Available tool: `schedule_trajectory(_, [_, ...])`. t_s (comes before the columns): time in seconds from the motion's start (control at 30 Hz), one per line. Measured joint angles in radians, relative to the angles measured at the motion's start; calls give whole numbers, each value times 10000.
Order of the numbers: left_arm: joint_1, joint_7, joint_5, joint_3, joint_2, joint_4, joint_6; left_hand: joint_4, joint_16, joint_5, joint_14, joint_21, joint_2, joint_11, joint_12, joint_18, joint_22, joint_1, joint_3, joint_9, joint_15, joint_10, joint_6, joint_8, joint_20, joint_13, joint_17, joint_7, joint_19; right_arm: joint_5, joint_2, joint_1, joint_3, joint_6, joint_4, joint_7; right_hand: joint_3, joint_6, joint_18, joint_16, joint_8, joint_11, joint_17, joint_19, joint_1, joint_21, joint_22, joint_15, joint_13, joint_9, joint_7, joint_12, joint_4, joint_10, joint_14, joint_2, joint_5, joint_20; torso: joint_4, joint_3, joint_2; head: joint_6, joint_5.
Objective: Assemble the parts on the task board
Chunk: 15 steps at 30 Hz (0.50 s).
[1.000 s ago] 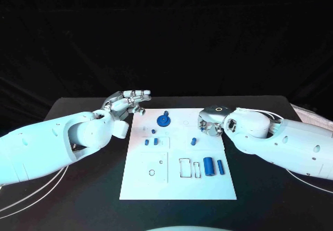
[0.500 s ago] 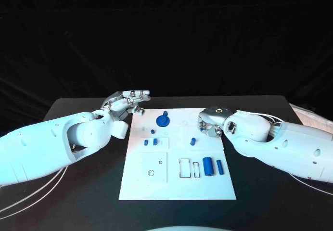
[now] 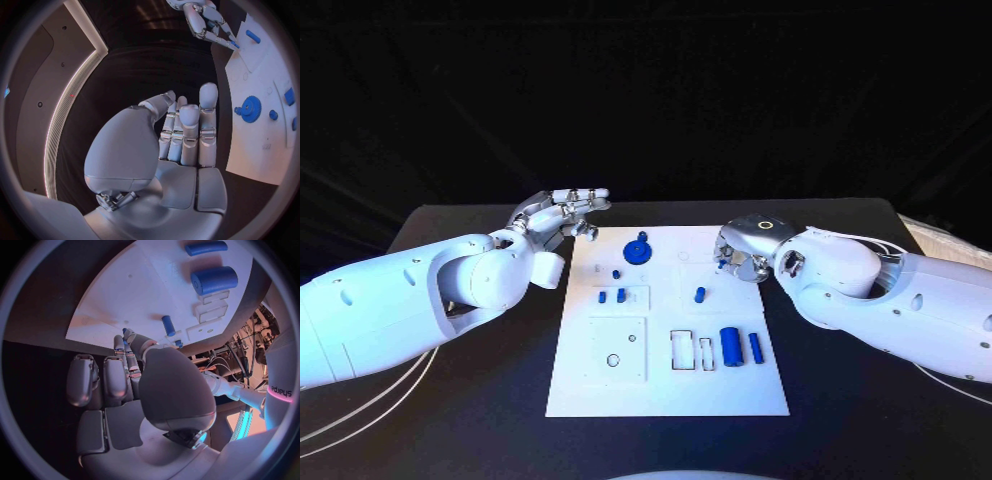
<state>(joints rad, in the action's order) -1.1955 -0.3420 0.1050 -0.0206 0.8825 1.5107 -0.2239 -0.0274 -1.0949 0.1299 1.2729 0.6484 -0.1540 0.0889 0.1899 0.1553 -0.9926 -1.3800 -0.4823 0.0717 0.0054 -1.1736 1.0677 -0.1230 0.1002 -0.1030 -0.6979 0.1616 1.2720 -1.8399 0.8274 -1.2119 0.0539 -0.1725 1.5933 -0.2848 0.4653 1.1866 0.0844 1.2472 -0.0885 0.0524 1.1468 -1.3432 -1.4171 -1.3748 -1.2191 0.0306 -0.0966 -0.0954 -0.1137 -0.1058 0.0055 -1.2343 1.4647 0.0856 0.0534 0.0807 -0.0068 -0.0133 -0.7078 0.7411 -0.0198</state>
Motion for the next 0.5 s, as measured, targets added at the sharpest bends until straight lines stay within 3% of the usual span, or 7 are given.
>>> schedule_trajectory(0.27, [5,1,0,-2,-1,-19,0,-1,0,0,1,0,0,0,0,0,2,0,-1,-8,1,0,-14,0,0,0,0,-14,0,3,13,-4,-25,-176,851,-61,-1,0,-1,0,-2,2,7,-72,27,0,-39,0,2,-4,0,4,1,2,0,-26,-19,0,10,-3,-5,2,-7])
schedule_trajectory(0.5, [24,18,0,-5,-27,-36,13,-1,0,40,-17,-40,0,0,0,-1,33,0,-1,-8,-17,1,-15,0,36,1,39,-15,-36,87,-376,41,-28,-282,1385,-25,16,-2,-1,0,0,4,7,-72,27,0,-49,0,31,-12,0,24,-17,4,0,-25,-20,0,23,-1,-4,50,-138])
